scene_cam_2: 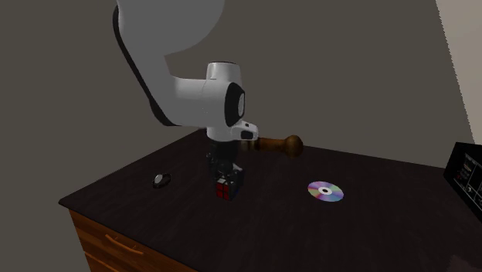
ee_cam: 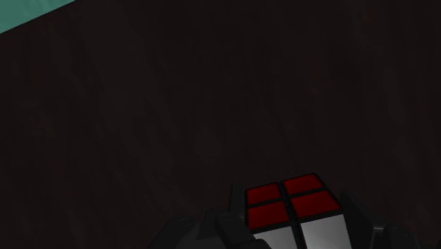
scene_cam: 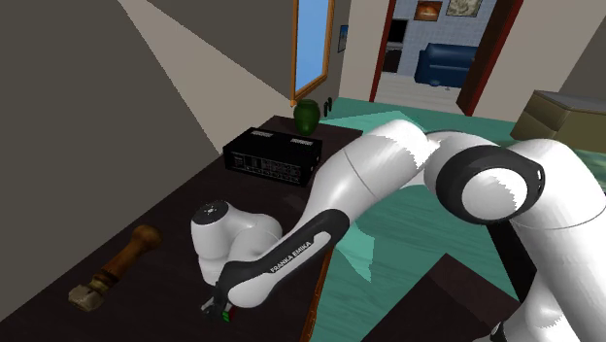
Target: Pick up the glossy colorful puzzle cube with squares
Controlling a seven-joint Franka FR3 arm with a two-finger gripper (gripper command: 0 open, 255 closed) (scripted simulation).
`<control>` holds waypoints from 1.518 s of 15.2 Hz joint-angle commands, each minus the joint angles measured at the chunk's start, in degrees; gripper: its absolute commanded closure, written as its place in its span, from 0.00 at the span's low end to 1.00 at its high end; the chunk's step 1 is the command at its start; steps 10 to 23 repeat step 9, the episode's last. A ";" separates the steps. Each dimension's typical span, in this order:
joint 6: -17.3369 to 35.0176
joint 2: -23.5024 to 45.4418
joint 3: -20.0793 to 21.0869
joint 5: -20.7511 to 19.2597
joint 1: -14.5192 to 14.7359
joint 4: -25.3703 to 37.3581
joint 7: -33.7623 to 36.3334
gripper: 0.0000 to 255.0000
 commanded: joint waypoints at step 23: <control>-3.89 -4.30 1.17 1.32 -0.86 -0.37 -0.69 1.00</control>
